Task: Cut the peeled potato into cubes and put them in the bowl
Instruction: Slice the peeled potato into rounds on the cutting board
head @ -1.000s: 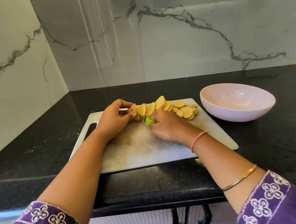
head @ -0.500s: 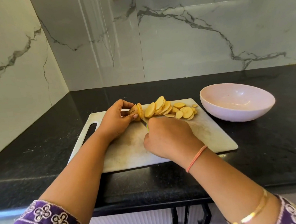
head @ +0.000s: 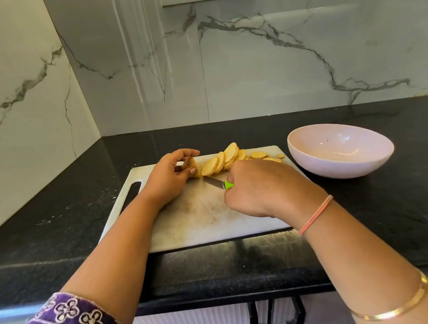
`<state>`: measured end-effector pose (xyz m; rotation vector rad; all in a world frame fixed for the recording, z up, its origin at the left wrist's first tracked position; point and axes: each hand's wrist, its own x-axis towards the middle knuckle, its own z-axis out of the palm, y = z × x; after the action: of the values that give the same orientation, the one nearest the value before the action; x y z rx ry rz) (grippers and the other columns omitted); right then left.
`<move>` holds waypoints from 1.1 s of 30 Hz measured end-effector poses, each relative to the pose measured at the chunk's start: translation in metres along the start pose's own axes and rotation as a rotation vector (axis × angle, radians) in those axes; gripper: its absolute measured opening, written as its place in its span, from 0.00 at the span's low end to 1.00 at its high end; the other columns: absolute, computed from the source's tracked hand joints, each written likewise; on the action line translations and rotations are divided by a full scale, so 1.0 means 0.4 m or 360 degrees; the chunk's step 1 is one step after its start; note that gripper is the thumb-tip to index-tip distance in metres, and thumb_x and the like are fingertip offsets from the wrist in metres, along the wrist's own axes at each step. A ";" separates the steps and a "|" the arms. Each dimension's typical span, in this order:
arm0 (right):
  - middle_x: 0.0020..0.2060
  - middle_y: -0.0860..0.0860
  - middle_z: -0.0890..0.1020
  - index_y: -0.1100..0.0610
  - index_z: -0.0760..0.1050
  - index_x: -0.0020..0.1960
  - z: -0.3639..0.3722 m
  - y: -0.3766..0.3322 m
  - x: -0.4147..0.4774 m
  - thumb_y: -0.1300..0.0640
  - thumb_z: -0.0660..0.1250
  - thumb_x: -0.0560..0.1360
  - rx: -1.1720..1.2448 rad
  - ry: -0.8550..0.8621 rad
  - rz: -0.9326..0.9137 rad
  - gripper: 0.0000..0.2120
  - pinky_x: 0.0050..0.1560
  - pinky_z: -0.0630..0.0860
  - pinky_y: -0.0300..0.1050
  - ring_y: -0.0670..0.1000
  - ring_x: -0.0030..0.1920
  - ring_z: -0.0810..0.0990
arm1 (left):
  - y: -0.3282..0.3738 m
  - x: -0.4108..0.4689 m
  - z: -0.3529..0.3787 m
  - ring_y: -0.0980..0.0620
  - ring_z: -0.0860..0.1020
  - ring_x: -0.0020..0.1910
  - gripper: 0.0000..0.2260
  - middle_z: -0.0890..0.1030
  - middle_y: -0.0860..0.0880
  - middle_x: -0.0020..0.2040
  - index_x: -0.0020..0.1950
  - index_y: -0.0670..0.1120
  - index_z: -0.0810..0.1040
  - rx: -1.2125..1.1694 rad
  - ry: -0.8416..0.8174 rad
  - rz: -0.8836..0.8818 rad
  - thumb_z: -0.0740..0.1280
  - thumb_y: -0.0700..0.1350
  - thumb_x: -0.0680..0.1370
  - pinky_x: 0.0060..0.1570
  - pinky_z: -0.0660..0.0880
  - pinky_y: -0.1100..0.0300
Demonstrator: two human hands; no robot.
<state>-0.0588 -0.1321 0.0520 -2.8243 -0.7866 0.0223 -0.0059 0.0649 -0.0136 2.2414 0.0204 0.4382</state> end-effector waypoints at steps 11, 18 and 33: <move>0.37 0.50 0.73 0.54 0.69 0.45 0.067 0.024 0.020 0.52 0.56 0.78 0.0345 0.0250 0.0256 0.07 0.36 0.65 0.43 0.53 0.41 0.73 | 0.013 -0.010 0.006 0.54 0.76 0.56 0.17 0.76 0.54 0.57 0.63 0.50 0.75 -0.0100 0.0005 -0.0106 0.71 0.41 0.75 0.57 0.74 0.60; 0.45 0.52 0.80 0.55 0.73 0.62 0.078 -0.001 0.037 0.54 0.54 0.79 0.0388 0.0580 0.0109 0.15 0.37 0.68 0.43 0.52 0.43 0.75 | 0.014 -0.005 -0.002 0.53 0.79 0.55 0.17 0.79 0.52 0.57 0.61 0.52 0.77 -0.0201 -0.0003 -0.0097 0.72 0.40 0.74 0.57 0.77 0.55; 0.46 0.52 0.78 0.54 0.73 0.62 0.121 -0.009 0.065 0.53 0.54 0.80 0.0490 0.0522 0.0109 0.15 0.38 0.68 0.43 0.52 0.43 0.75 | 0.002 0.003 -0.009 0.57 0.75 0.42 0.21 0.81 0.50 0.47 0.63 0.53 0.78 0.0050 0.0095 0.0040 0.74 0.50 0.70 0.42 0.75 0.65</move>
<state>-0.0419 -0.1062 0.0064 -2.4729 -0.5580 -0.2778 -0.0060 0.0672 -0.0105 2.2612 0.0306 0.5214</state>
